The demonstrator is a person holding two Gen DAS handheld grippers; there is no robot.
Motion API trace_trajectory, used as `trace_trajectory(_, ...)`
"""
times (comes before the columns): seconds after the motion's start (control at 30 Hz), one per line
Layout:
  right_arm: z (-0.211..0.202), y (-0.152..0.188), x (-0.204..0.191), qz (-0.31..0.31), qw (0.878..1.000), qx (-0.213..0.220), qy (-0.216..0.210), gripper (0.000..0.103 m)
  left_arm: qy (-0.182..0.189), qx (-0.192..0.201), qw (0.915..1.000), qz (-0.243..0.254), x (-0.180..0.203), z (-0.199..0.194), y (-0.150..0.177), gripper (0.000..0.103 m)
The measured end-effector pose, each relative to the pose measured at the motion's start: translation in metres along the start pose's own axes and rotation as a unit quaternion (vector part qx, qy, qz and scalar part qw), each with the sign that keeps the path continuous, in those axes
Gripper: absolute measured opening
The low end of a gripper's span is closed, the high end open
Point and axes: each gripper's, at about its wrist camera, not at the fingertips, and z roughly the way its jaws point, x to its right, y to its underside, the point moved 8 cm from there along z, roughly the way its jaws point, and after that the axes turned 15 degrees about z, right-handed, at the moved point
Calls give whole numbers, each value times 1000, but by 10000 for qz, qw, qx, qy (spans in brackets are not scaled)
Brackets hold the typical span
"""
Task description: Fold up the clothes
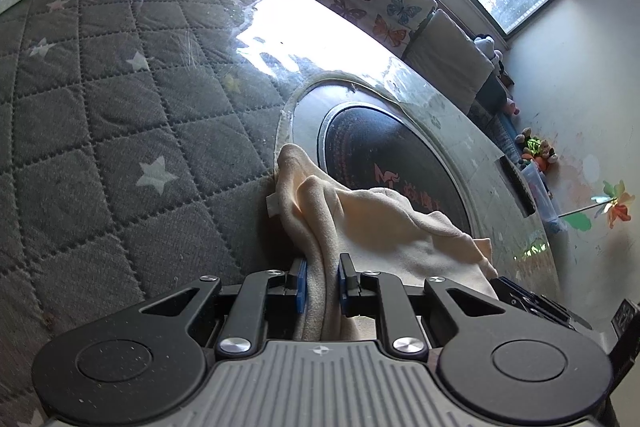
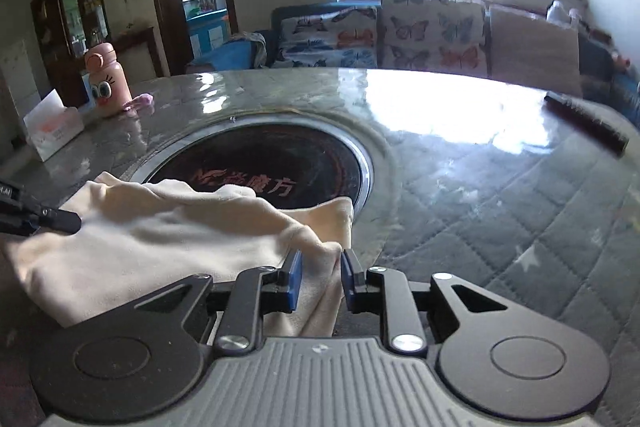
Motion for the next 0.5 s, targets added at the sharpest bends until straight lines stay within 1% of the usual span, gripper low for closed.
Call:
trace_trajectory(0.1,6,0,2,129,9999,-17,20,32,-13,7,10000,48,1,0,0,17)
trace_trajectory(0.17,7,-1,4,270,9996,-2,6,32,-22,11,10000,95,1,0,0,17)
trace_trajectory(0.27,7,0,1,272,9996,-20,-26,31,-48,44,9998,206,4,0,-1,17)
trace_trajectory(0.33,7,1,-3,268,9996,-50,-54,20,-54,84,9996,259,5,-1,-2,16)
trace_trajectory(0.37,7,1,-4,267,9996,-66,-69,17,-49,118,9995,285,6,-2,-2,15)
trace_trajectory(0.4,6,0,-7,256,9996,-60,-71,10,-44,152,9994,311,6,-4,-3,15)
trace_trajectory(0.5,1,-3,-14,211,9998,-14,-68,8,-46,285,9988,385,6,-11,-5,14)
